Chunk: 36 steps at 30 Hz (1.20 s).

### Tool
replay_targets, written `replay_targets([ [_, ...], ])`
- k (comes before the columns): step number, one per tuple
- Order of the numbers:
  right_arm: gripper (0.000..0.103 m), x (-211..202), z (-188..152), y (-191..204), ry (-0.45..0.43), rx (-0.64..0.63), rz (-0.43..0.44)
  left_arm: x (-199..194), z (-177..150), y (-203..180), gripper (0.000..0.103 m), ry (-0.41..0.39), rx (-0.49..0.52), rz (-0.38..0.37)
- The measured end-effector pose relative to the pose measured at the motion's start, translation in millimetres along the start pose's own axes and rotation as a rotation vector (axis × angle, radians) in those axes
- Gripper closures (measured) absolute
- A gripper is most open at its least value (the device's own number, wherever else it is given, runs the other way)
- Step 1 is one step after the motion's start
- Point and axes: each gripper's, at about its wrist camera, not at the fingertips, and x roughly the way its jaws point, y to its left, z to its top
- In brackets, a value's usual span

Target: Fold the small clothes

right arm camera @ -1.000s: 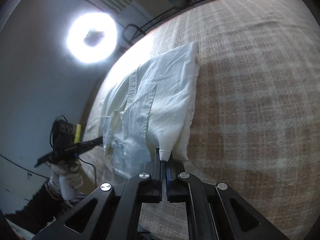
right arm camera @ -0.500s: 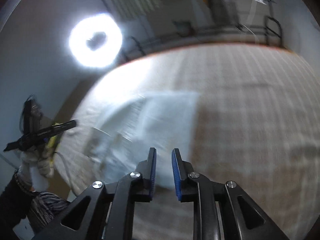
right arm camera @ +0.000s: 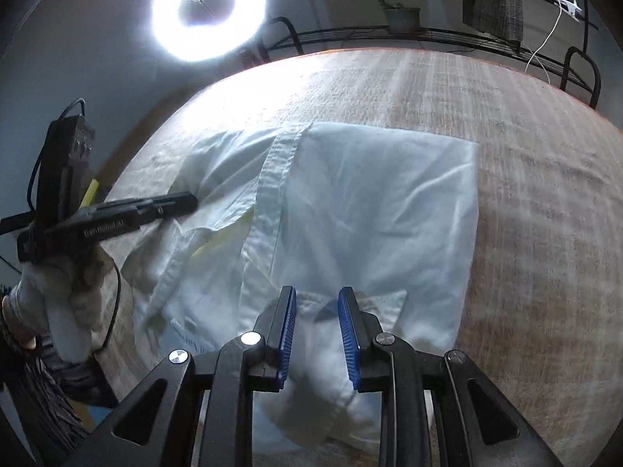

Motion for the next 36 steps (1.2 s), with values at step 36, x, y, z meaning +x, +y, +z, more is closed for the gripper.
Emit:
replay_targets([
  [36,0.085,17.8,81.2,-53.5,-0.032,0.054,-0.100,35.9,53.8,2.0,0.101,-0.038,-0.039,0.099],
])
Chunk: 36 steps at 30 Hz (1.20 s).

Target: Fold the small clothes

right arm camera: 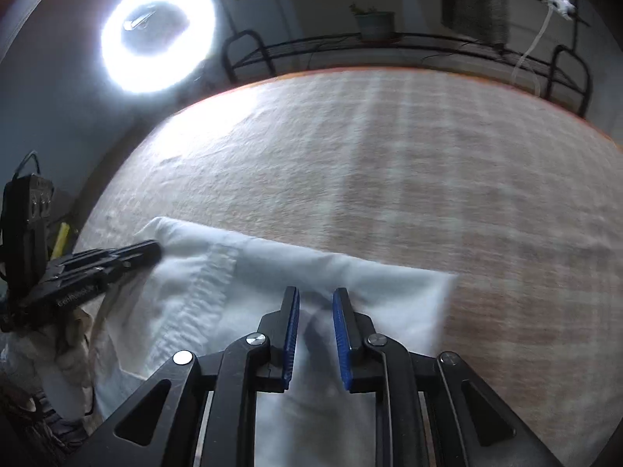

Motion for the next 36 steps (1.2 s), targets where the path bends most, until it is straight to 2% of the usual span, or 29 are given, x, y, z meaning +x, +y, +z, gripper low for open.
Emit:
replay_targets([
  [2,0.084,-12.8,-3.6,-7.6,-0.008,-0.004,-0.037,-13.0,0.8,4.1,0.101,-0.018,-0.019,0.003],
  [4,0.082,-28.9,-8.7,-16.2,-0.027,0.025,-0.035,-25.7,0.6,5.4,0.101,-0.032,-0.024,-0.019],
  [7,0.082,-55.5,-20.6,-16.6,-0.049,0.039,0.026,-38.6,-5.1,1.5,0.101,-0.030,-0.014,-0.068],
  [9,0.082,-67.8,-33.8,-8.8,-0.043,0.019,0.069,-37.3,-14.4,-0.9,0.101,0.001,0.003,-0.091],
  [13,0.082,-67.2,-63.0,1.9,0.010,0.004,0.077,-25.2,-32.4,-0.6,0.101,0.047,0.032,-0.054],
  [17,0.082,-62.0,-100.9,-1.4,0.080,0.017,0.074,-32.0,-44.3,0.8,0.101,0.041,0.067,-0.037],
  [21,0.082,-62.1,-117.2,-14.7,0.118,0.015,0.090,-37.4,-58.5,0.6,0.101,0.044,0.111,0.004],
  [23,0.082,-67.5,-125.8,-22.0,0.133,0.024,0.097,-39.5,-64.2,8.9,0.100,0.060,0.082,-0.012],
  [25,0.081,-71.1,-128.3,-30.7,0.139,0.030,0.097,-44.7,-67.8,18.4,0.100,0.068,0.044,0.005],
  [27,0.079,-81.9,-130.2,-36.9,0.116,0.033,0.097,-53.6,-69.7,30.8,0.100,0.069,-0.027,-0.014],
  [29,0.068,-92.3,-125.5,-45.2,0.071,0.061,0.119,-63.7,-70.3,44.0,0.099,0.061,-0.120,-0.067],
  [30,0.064,-97.0,-123.9,-50.1,0.047,0.083,0.127,-66.2,-69.6,48.9,0.091,0.059,-0.152,-0.093],
  [31,0.059,-98.8,-118.9,-54.6,0.027,0.109,0.138,-67.6,-69.0,53.8,0.073,0.058,-0.190,-0.130],
  [33,0.052,-99.2,-114.7,-63.1,0.000,0.156,0.161,-65.2,-66.6,60.6,0.059,0.068,-0.255,-0.197],
  [36,0.052,-89.5,-109.9,-75.1,-0.009,0.238,0.222,-51.1,-68.8,72.5,0.059,0.134,-0.380,-0.304],
])
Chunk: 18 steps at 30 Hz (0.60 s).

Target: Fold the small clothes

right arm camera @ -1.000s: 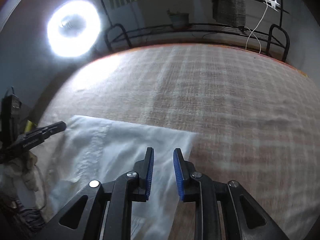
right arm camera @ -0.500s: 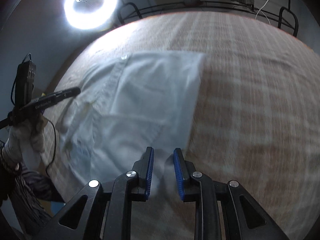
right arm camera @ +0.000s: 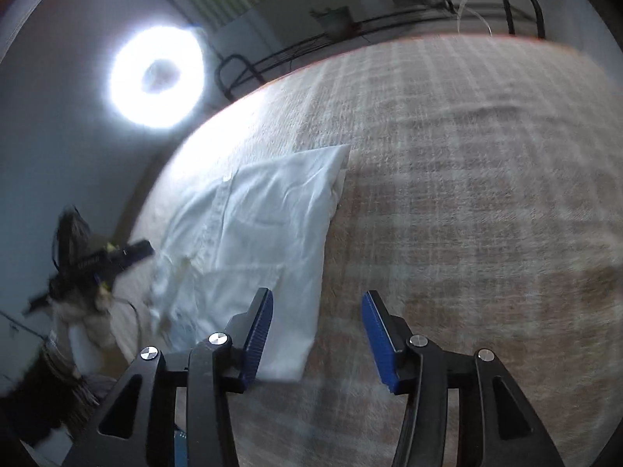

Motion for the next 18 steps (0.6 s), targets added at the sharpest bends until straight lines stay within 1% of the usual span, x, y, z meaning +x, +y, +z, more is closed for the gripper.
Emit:
replay_targets([
  [3,0.052,10.6,2.9,-8.8,0.006,0.055,0.033,10.2,1.7,9.5,0.059,0.043,-0.063,-0.038],
  [7,0.052,24.4,6.6,-16.0,0.018,0.104,0.071,17.5,7.4,15.3,0.059,0.065,-0.093,-0.067],
  [10,0.055,33.8,8.7,-23.6,0.036,0.139,0.110,20.5,10.6,19.3,0.059,0.064,-0.130,-0.091],
  [11,0.056,37.6,9.2,-24.2,0.040,0.148,0.121,22.3,11.6,18.4,0.059,0.063,-0.133,-0.092],
  [13,0.056,44.1,12.2,-23.8,0.026,0.166,0.149,24.7,13.5,17.3,0.065,0.064,-0.130,-0.088],
  [14,0.056,46.8,14.7,-24.6,0.027,0.179,0.164,25.2,13.8,17.2,0.065,0.060,-0.126,-0.084],
  [18,0.056,55.1,17.6,-27.1,0.016,0.199,0.194,38.0,20.5,-2.5,0.070,0.049,-0.076,-0.050],
])
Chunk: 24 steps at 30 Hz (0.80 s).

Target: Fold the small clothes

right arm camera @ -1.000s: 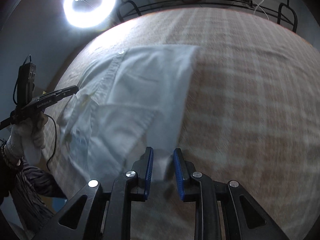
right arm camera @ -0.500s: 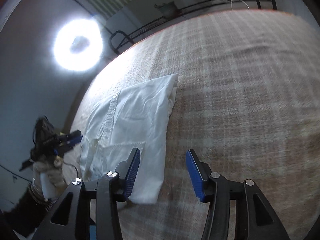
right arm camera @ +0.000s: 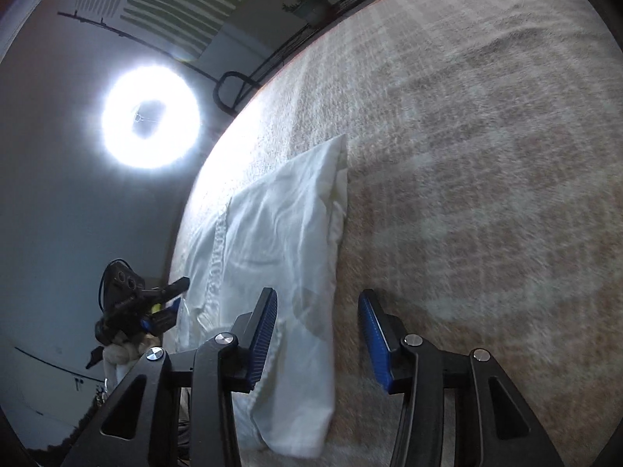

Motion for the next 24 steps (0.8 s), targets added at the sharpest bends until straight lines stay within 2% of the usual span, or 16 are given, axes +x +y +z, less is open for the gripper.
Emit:
replay_targets([
  [2,0.058,3.6,2.7,3.3,0.002,0.000,0.008,3.6,1.2,-6.3,0.072,-0.001,0.023,0.017],
  [4,0.067,11.2,6.0,6.7,0.027,0.002,0.015,5.9,2.0,-9.9,0.075,-0.007,0.034,0.032],
  [7,0.070,20.5,10.3,15.6,0.039,-0.014,0.000,6.5,0.2,-18.3,0.081,-0.023,0.073,0.071],
  [11,0.088,22.0,11.7,35.2,0.024,-0.075,-0.088,6.0,-11.7,-57.1,0.089,-0.084,0.250,0.187],
  [13,0.094,19.5,12.0,47.3,0.011,-0.131,-0.147,5.8,-16.6,-71.0,0.091,-0.108,0.314,0.217],
  [19,0.097,12.6,9.6,88.3,-0.024,-0.284,-0.285,-1.3,-24.9,-91.1,0.092,-0.155,0.374,0.224],
  [24,0.098,1.2,5.6,113.4,-0.056,-0.369,-0.334,-7.7,-33.9,-112.1,0.092,-0.177,0.425,0.199],
])
